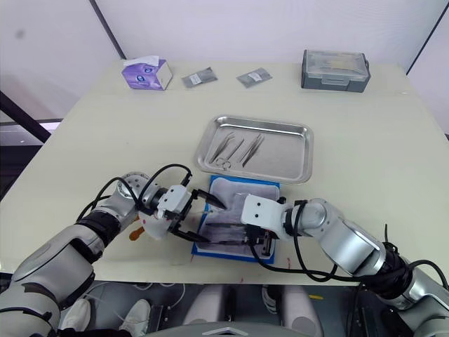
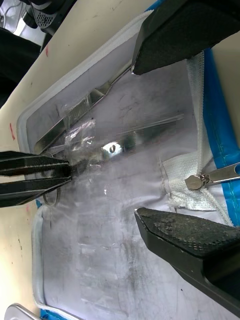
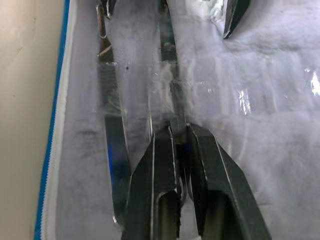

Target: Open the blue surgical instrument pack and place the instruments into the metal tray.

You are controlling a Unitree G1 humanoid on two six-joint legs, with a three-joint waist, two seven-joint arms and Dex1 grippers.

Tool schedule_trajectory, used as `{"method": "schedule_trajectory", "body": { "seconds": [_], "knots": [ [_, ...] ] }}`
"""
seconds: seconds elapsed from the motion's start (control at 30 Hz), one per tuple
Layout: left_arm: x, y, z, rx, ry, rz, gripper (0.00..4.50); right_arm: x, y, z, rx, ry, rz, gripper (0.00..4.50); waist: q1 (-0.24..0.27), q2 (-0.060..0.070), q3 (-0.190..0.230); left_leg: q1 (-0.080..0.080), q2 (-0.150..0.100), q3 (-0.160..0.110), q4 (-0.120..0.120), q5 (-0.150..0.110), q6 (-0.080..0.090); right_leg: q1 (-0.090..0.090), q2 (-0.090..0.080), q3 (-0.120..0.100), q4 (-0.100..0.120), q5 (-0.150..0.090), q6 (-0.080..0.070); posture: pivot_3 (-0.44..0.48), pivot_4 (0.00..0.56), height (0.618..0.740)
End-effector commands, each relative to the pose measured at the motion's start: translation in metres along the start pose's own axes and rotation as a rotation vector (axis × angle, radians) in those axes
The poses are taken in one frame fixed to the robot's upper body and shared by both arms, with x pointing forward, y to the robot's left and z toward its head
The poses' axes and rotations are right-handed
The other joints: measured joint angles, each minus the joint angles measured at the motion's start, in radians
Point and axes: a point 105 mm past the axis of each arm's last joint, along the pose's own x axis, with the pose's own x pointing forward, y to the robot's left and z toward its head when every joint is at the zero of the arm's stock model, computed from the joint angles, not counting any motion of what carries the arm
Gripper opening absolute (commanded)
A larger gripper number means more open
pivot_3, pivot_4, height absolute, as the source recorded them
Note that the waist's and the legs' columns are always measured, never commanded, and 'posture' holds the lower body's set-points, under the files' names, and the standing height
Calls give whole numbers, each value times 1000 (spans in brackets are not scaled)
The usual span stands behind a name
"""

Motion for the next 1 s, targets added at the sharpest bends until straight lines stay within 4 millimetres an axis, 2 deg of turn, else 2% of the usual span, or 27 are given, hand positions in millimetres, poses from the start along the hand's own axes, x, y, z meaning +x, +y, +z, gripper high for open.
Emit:
{"method": "schedule_trajectory", "body": {
  "seconds": [0.03,0.2,0.43,1.0],
  "knots": [
    [4,-20,-17,-72,59,-102,4500,4,-2,-7,9,35,-15,26,0,0,0,0,0,0,0,0,0,0,0,0,0,0,0,0,150,740],
    [3,-19,-17,-75,59,-99,4500,0,-5,0,-29,32,-27,26,-1,0,0,0,0,0,0,0,0,0,0,0,0,0,0,0,150,740],
    [4,-18,-18,-78,59,-96,4500,-10,-14,16,-187,78,-48,26,2,0,0,-1,0,-1,0,0,0,0,0,-1,0,0,0,0,150,740],
    [6,-17,-19,-80,61,-97,4500,-30,-15,23,-256,118,-58,26,3,1,0,-1,-1,-1,0,0,0,-1,-1,-1,0,0,0,0,150,740]
  ]
}}
